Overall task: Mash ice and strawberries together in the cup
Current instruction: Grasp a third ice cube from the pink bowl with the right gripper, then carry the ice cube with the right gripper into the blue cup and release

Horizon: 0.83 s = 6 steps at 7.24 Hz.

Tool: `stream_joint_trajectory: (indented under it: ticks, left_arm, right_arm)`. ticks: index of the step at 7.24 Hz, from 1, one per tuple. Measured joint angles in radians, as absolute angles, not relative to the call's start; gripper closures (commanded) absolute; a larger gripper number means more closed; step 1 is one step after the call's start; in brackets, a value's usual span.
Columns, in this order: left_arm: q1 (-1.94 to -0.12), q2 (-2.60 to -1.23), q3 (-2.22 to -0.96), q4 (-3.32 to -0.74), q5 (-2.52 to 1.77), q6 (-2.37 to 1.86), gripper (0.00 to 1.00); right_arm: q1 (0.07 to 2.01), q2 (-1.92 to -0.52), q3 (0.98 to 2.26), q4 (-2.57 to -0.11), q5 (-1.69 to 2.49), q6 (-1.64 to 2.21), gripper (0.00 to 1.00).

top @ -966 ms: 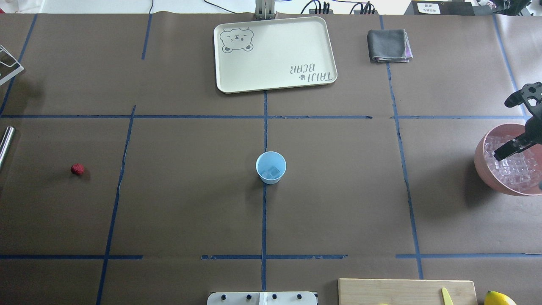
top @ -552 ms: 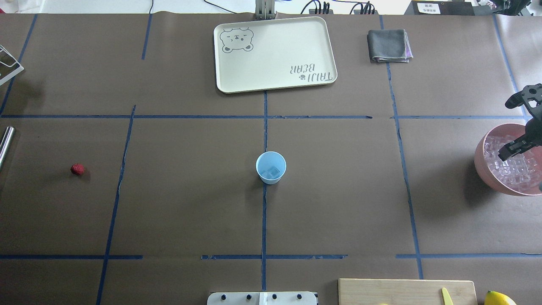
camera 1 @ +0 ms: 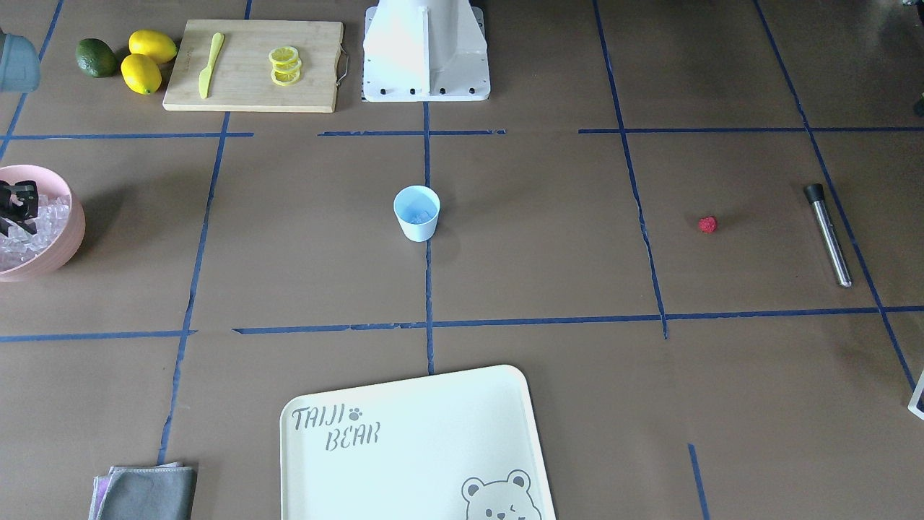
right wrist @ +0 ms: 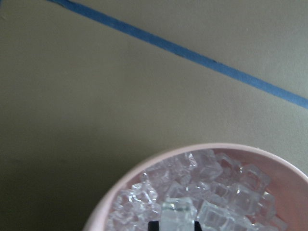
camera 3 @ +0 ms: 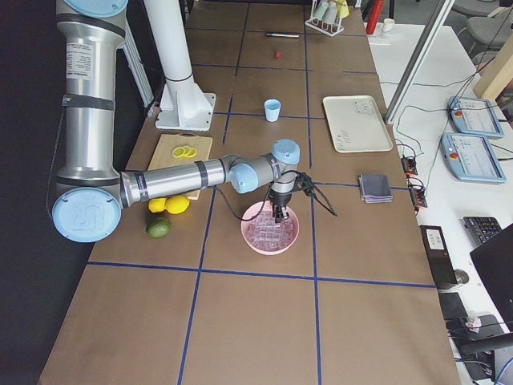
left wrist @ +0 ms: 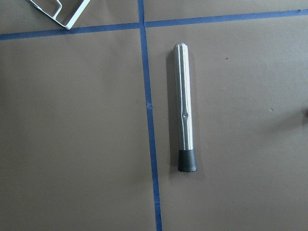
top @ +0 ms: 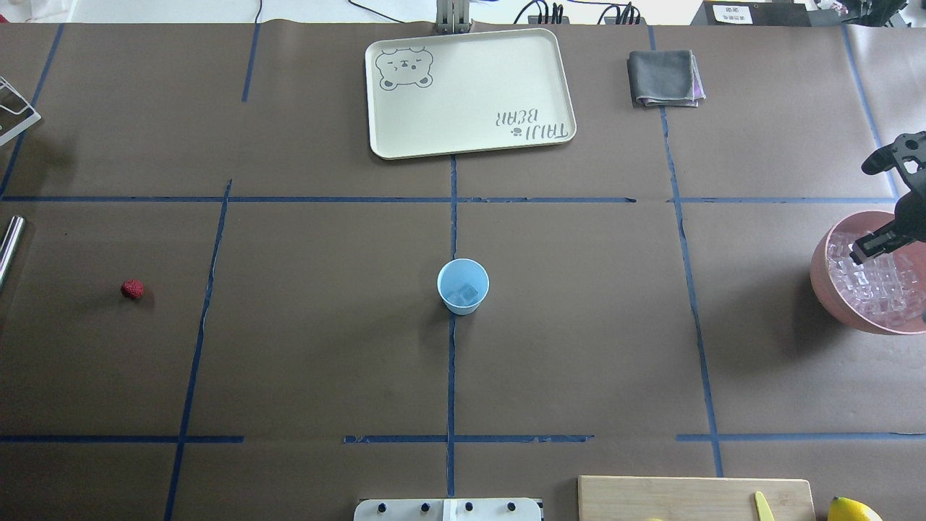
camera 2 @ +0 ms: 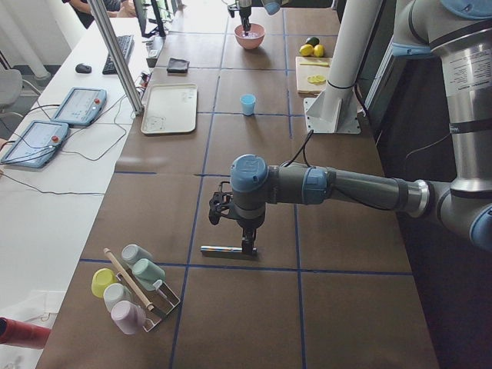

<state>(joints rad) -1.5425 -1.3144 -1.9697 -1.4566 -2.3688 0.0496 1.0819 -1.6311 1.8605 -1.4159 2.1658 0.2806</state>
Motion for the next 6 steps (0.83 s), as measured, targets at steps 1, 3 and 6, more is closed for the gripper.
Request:
stream_joint_trajectory:
  ticks: [1, 3, 6]
  left_arm:
    - [-1.543, -1.314, -1.979, -1.455, -2.368, 0.050, 0.00]
    - [-1.543, -1.314, -1.985, -1.454, -2.367, 0.051, 0.00]
    - [-1.543, -1.314, -1.982, -1.454, -2.367, 0.052, 0.00]
  right_arm:
    - [1.076, -1.615, 1.930, -1.431, 2.186, 0.381, 1.00]
    - [1.004, -1.521, 2.022, -1.441, 2.247, 0.699, 1.00]
    - [0.713, -1.219, 2.027, -1.442, 2.134, 1.283, 1.00]
